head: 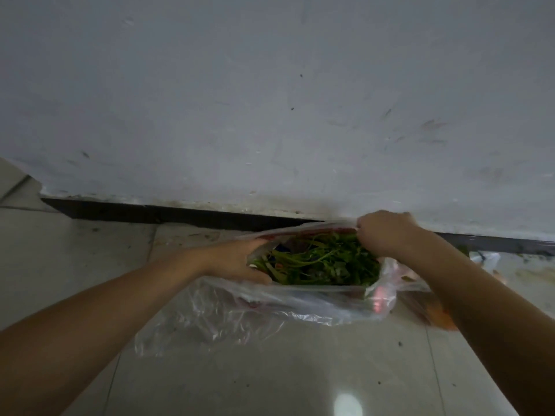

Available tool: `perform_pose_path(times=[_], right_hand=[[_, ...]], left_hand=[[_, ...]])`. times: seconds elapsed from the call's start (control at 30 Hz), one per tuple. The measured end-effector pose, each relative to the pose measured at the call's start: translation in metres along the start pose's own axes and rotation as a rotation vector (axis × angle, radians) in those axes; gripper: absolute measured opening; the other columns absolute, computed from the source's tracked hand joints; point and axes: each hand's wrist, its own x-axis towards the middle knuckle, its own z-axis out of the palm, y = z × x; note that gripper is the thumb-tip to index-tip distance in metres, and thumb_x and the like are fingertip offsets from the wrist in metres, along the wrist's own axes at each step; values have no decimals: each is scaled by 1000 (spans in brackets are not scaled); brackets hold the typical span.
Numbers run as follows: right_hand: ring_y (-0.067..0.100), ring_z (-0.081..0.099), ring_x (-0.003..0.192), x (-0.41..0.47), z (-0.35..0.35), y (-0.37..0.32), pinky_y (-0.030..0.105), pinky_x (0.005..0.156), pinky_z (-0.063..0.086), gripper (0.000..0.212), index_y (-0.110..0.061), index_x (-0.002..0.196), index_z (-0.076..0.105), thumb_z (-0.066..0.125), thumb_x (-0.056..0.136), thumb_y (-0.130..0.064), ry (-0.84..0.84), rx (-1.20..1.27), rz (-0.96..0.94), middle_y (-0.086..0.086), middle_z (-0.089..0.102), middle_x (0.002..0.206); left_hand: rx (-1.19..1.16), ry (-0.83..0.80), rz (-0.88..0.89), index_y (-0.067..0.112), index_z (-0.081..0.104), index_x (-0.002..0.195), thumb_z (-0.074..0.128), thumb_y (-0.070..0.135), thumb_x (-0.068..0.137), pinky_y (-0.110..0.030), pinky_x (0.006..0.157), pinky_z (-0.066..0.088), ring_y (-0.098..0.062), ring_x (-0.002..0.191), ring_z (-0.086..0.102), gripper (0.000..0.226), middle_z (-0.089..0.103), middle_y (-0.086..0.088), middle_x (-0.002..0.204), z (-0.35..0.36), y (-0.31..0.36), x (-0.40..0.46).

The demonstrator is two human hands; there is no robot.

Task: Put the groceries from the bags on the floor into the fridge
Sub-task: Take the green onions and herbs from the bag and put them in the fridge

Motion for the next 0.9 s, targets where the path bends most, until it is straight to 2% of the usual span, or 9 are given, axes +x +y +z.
perform_pose_path(times=[0.07,0.13,0.23,0.3,0.4,0.53,0.67,0.77,0.9], right_hand=[[21,52,80,-9,-18,-33,34,78,36,12,-17,85,49,44,90,-7,215,-24,-48,-1,52,82],[22,49,75,-8,-19,-72,33,69,40,10,-15,84,50,46,91,-9,293,149,-208,0,50,80],[26,60,93,13,7,-111,37,78,51,27,-10,109,58,49,94,-30,71,250,-283,9,61,108],[29,52,115,29,30,-121,41,97,41,51,-9,129,47,49,92,-44,-23,67,-237,12,53,128],[32,43,125,38,49,-129,44,105,28,63,-6,138,30,52,90,-42,79,-106,-177,14,47,136],[33,42,123,33,67,-134,44,106,28,54,-7,134,33,52,89,-32,177,-103,-158,16,45,134],[30,58,106,26,64,-119,36,89,40,37,-13,121,45,56,88,-26,221,120,-265,10,62,113],[25,63,88,15,35,-94,34,72,52,36,-13,119,45,56,88,-27,103,388,-300,7,65,102],[14,58,72,-8,-15,-36,25,63,51,23,-18,110,52,57,89,-26,-92,560,-277,1,62,92]], left_hand=[[-11,67,-31,27,33,144,56,42,91,-24,104,37,-5,123,44,60,39,16,138,-5,8,1],[-82,178,-15,10,49,135,49,25,96,-28,105,38,-21,122,50,42,51,-5,137,-10,18,3],[16,245,-1,2,65,113,47,6,94,-12,80,40,-23,97,60,27,65,-11,105,-13,28,-1],[177,155,-93,3,65,103,45,8,94,-22,68,43,-20,79,56,23,59,-5,85,-14,25,-8],[223,167,-176,1,64,105,48,18,94,-37,83,48,-32,97,61,26,63,-18,104,-18,15,-11],[-234,376,-181,6,43,140,41,12,98,-30,110,33,-20,131,46,42,48,-8,142,-34,21,-16],[-513,504,-148,9,37,143,43,15,99,-39,114,33,-17,131,45,45,46,-6,144,-39,35,-16],[-650,534,-121,3,37,142,40,6,98,-34,112,36,-20,129,47,44,47,-11,141,-40,50,-16],[-736,583,-105,6,50,131,38,5,99,-28,100,46,-17,109,61,34,62,-5,116,-35,65,-17]])
